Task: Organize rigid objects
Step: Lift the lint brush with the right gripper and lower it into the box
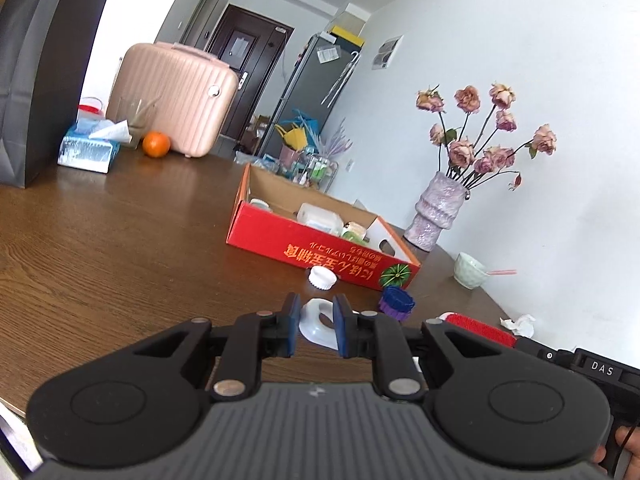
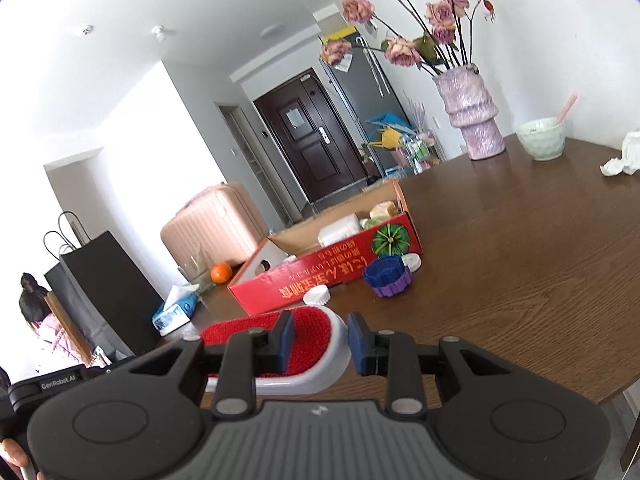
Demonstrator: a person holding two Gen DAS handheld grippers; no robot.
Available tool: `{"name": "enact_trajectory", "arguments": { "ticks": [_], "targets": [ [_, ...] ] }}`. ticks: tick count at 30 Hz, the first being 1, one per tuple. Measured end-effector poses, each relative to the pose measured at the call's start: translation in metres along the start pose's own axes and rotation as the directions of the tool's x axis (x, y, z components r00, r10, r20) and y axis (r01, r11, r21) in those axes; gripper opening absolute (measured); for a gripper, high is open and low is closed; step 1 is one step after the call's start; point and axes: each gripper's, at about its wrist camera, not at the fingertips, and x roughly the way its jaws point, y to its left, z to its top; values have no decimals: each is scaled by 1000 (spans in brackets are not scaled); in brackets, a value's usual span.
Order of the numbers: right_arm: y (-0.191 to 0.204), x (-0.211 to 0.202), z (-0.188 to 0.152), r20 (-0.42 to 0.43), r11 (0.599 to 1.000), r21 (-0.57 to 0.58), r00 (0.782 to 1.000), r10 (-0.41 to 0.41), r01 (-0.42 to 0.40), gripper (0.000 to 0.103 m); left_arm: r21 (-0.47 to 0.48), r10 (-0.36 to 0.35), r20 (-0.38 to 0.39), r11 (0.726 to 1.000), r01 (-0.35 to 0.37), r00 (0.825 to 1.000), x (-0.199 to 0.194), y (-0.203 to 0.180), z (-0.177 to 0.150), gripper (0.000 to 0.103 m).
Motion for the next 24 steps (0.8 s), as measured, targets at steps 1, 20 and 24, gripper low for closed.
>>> {"name": "enact_trajectory", "arguments": {
  "ticks": [1,20,24],
  "targets": [
    [1,-1,1,5,1000,-1,1000,2,-2,28,2,1,5,1000,-1,1000,-1,-1,1,17],
    [13,93,95,70,997,-79,997,30,-24,28,13,1,69,1000,-2,998,101,6,97,17],
    [10,137,128,73,996,-86,997,20,-13,28,31,0,66,1000,-2,998,148,8,123,17]
  ]
}}
